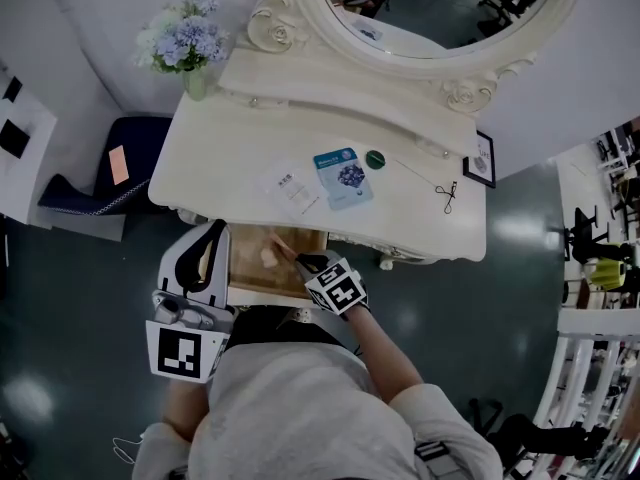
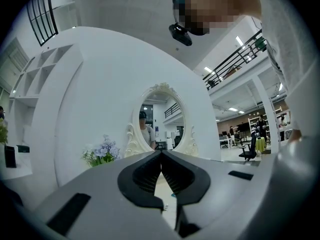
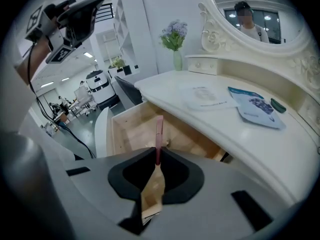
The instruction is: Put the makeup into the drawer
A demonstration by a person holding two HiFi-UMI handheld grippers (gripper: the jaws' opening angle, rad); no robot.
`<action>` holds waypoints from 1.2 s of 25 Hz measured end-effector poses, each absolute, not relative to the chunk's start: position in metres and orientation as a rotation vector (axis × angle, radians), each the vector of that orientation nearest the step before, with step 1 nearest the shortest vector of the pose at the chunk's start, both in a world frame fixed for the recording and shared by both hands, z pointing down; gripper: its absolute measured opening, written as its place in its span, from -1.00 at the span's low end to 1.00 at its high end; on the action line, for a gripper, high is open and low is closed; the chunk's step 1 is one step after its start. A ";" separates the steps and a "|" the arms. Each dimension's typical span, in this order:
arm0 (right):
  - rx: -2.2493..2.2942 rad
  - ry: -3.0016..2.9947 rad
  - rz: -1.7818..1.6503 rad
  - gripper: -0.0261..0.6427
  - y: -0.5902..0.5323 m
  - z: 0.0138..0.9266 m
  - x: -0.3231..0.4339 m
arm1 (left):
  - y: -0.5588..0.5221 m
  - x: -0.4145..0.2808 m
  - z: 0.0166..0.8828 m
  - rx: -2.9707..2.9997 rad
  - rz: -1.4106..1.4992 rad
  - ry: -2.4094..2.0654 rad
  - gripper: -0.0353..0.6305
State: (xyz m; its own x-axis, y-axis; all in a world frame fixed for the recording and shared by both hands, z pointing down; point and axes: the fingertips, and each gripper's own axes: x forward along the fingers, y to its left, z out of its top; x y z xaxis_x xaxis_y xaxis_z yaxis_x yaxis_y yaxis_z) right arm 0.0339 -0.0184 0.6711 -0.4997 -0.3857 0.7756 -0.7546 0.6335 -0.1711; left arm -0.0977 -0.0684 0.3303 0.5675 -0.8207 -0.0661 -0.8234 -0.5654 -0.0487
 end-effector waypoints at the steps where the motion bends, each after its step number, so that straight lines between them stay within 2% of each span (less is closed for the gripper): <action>1: 0.889 -2.109 0.663 -0.79 -0.019 0.675 0.035 | -0.068 -0.099 0.329 -2.714 0.066 1.434 -0.85; 6: 0.900 -2.012 0.710 -0.79 -0.023 0.693 0.036 | -0.061 -0.102 0.345 -2.723 -0.072 1.368 -0.85; 18: 0.883 -1.818 0.739 -0.79 -0.033 0.720 0.030 | -0.063 -0.118 0.349 -2.709 -0.087 1.410 -0.85; 22: 0.859 -1.787 0.728 -0.79 -0.034 0.727 0.026 | -0.069 -0.126 0.339 -2.687 0.015 1.488 -0.85; 30: 0.841 -1.719 0.714 -0.79 -0.034 0.742 0.024 | -0.067 -0.137 0.355 -2.695 -0.112 1.456 -0.85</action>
